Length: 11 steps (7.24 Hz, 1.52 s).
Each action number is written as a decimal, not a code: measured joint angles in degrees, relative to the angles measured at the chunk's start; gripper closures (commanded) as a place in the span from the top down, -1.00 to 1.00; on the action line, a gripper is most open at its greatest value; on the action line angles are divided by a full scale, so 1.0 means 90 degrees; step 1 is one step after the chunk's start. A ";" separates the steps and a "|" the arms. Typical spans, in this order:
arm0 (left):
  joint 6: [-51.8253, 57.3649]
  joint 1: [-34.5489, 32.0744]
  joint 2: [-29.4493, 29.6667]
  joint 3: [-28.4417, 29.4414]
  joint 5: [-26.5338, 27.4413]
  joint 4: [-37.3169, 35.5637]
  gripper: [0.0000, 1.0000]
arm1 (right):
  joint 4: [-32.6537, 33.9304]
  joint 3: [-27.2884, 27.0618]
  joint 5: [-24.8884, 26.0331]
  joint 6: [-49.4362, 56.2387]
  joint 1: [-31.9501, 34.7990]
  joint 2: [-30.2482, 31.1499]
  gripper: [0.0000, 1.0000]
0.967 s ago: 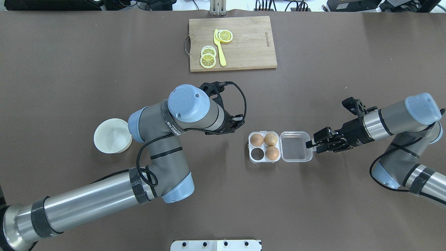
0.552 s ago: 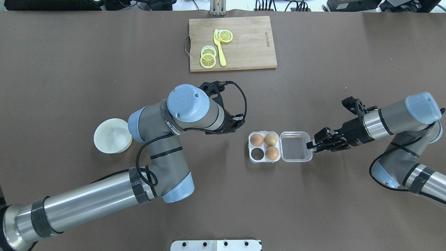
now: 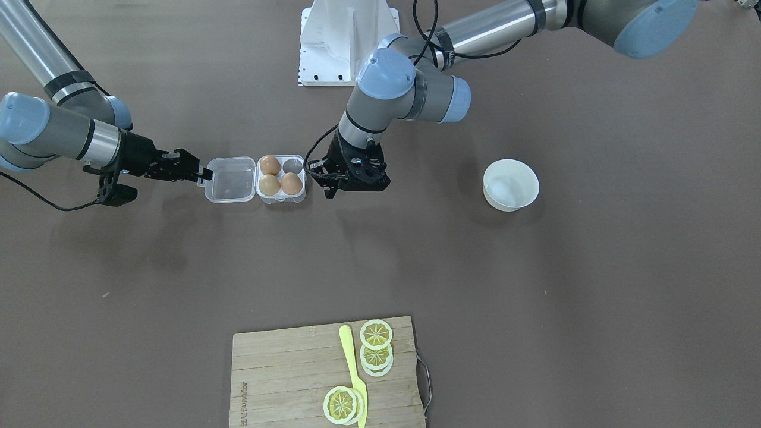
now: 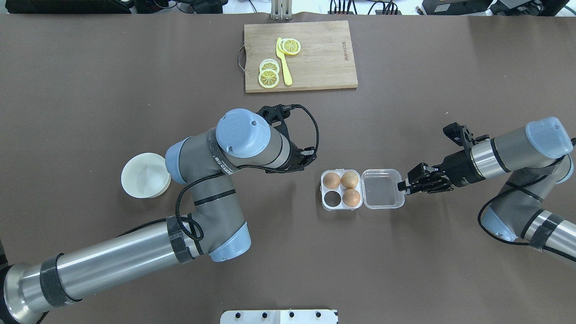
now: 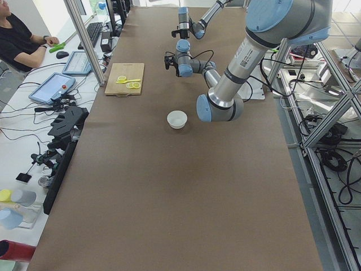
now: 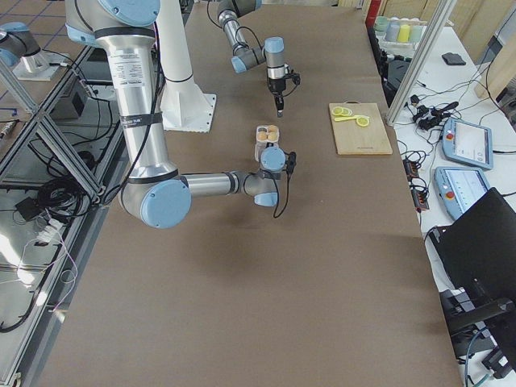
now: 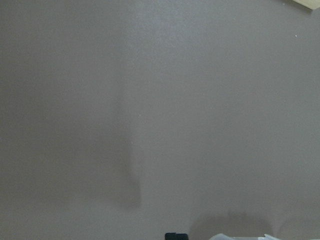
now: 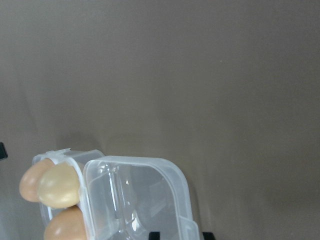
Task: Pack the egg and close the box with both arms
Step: 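Grip the edge of the clear lid with the right gripper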
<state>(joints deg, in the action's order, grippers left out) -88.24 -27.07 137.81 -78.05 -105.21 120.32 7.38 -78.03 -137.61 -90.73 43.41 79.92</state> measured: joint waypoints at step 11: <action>-0.0003 0.0000 -0.0029 0.0000 0.0001 0.0000 -1.00 | 0.0000 0.0005 -0.0110 -0.0011 0.0099 0.0007 -1.00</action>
<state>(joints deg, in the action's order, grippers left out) -88.27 -27.07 137.55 -78.05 -105.20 120.32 7.38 -77.98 -138.60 -90.83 44.29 79.99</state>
